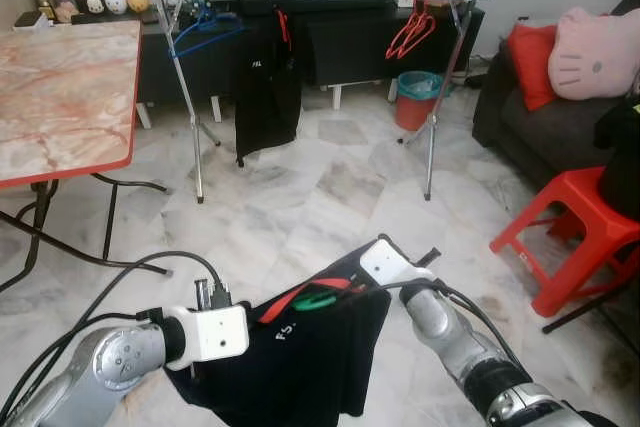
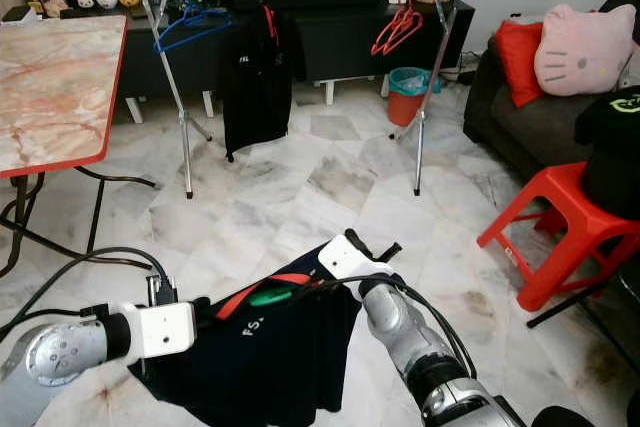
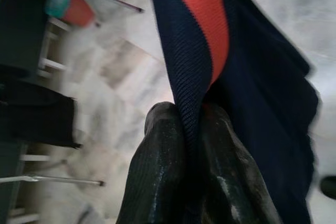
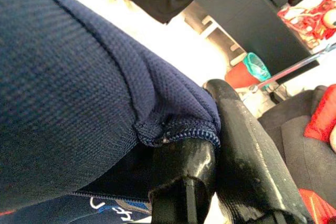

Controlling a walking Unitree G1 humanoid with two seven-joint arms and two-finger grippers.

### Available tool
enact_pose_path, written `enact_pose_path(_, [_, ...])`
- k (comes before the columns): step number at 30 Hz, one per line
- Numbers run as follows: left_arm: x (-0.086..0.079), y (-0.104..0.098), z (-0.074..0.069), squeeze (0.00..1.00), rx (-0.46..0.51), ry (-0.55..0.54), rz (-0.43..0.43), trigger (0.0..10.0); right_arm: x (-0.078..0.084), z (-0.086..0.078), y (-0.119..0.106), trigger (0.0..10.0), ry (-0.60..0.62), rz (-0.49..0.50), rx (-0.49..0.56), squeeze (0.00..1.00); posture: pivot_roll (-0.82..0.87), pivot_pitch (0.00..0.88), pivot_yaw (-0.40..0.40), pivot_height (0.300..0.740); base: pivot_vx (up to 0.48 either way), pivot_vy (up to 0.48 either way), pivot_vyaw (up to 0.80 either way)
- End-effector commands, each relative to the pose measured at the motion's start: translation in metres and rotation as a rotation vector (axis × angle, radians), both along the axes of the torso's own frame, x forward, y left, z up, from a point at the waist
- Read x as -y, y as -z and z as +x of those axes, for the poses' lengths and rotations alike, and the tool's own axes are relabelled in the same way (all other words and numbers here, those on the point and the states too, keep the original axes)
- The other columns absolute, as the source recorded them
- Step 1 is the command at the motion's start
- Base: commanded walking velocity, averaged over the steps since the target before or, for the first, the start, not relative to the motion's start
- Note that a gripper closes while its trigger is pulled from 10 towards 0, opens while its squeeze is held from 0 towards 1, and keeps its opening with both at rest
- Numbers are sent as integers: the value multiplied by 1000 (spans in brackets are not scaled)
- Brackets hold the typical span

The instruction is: Hang hanger

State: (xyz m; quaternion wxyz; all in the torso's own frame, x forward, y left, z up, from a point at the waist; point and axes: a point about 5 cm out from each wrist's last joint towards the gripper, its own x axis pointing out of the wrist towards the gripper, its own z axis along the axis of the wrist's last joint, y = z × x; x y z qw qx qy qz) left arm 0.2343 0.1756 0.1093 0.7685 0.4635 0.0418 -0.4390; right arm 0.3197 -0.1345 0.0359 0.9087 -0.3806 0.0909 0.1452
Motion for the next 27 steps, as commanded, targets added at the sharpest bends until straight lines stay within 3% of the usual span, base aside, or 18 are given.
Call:
enact_pose_path(1, [-8, -9, 6, 0, 49, -33, -16, 10000, 13, 3, -1, 0, 45, -1, -14, 0, 194, 0, -85, 740, 0, 0, 0])
enact_pose_path(4, [-13, -16, 7, 0, 71, -47, -56, 10000, 17, 1, 2, 0, 52, -13, -33, 0, 193, 0, -85, 740, 0, 0, 0])
enact_pose_path(10, [-31, -10, 2, 0, 45, -29, 29, 10000, 27, -1, 4, 0, 79, -28, -45, 0, 193, 0, -78, 740, 0, 0, 0])
enact_pose_path(16, [-25, -8, 0, 0, 11, 9, 8, 10000, 32, 0, 4, 0, 108, -4, -57, 27, 194, 0, -77, 740, 0, 0, 0])
enact_pose_path(17, [-23, -7, -1, 0, 3, 21, 4, 10000, 32, 0, 3, 157, 112, 9, -58, 380, 194, 0, -77, 740, 0, 0, 0])
enact_pose_path(18, [-21, -6, -3, 0, -7, 32, 3, 10000, 33, 1, 3, 1804, 120, 36, -64, 953, 192, 0, -76, 740, 0, 0, 0])
enact_pose_path(22, [-19, -5, -3, 0, -10, 45, 5, 10000, 33, 2, 1, 2235, 110, 63, -72, 1000, 192, 0, -77, 740, 0, 0, 0])
enact_pose_path(23, [-17, -4, -3, 0, -11, 61, 11, 10000, 30, 3, 1, 3961, 92, 91, -103, 1000, 190, 0, -75, 740, 0, 0, 0])
enact_pose_path(24, [-16, -3, -3, 0, -10, 67, 14, 10000, 28, 3, 1, 4235, 83, 116, -121, 1000, 190, 0, -75, 740, 0, 0, 0])
enact_pose_path(26, [-16, -3, -3, 0, -10, 68, 13, 10000, 27, 3, 1, 4235, 80, 123, -124, 1000, 190, 0, -75, 740, 0, 0, 0])
enact_pose_path(27, [-13, -3, -2, 0, -11, 74, 9, 10000, 22, 4, 1, 3216, 61, 153, -143, 1000, 189, 0, -75, 740, 0, 0, 0])
